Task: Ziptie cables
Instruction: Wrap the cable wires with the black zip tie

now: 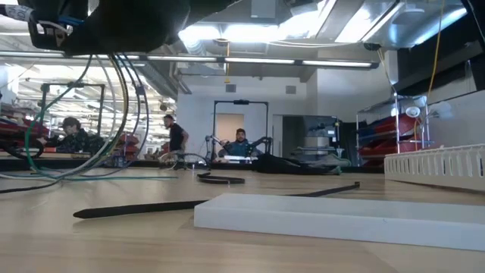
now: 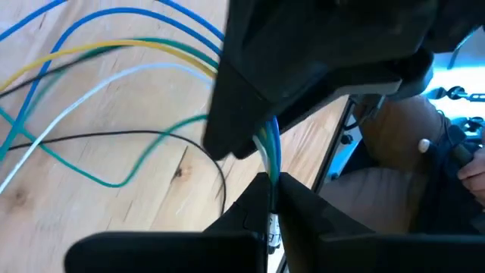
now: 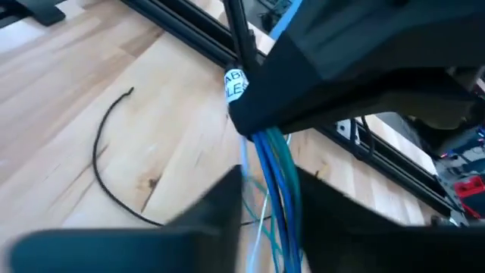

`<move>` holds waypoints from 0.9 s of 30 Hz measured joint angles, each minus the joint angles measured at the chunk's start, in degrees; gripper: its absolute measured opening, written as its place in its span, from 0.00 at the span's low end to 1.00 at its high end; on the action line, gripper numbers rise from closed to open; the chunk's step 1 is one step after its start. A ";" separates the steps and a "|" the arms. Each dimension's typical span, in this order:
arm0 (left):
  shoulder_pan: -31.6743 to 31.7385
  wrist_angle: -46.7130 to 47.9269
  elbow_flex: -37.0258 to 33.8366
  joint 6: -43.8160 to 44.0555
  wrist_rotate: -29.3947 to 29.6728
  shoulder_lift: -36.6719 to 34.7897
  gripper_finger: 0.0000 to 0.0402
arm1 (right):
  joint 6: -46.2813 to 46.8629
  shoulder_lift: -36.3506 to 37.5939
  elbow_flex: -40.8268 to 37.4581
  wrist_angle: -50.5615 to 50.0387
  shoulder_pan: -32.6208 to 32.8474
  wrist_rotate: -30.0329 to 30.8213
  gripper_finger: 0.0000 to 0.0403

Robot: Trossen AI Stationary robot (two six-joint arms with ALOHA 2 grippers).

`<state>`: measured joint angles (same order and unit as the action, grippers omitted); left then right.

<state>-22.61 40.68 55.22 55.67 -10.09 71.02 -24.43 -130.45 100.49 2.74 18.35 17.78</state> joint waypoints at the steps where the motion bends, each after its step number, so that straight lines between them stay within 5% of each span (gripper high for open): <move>1: 0.00 0.05 0.00 -0.40 0.04 0.00 0.00 | 0.01 0.00 0.00 -0.46 0.00 -0.66 0.08; 13: -1.51 -5.77 -1.01 -6.89 3.60 0.35 0.02 | 0.55 0.38 -0.02 -2.36 0.98 0.34 0.00; 22: -1.49 -8.21 -0.43 -11.08 -3.72 -2.63 0.27 | 6.93 1.20 7.65 -15.29 4.48 1.70 0.00; 27: -2.24 -8.28 0.62 -14.66 -2.31 -8.17 0.34 | 13.59 1.20 14.40 -27.36 7.11 4.61 0.00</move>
<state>-24.85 32.40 55.84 41.01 -12.40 62.85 -10.84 -129.25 114.89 -24.62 25.46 22.39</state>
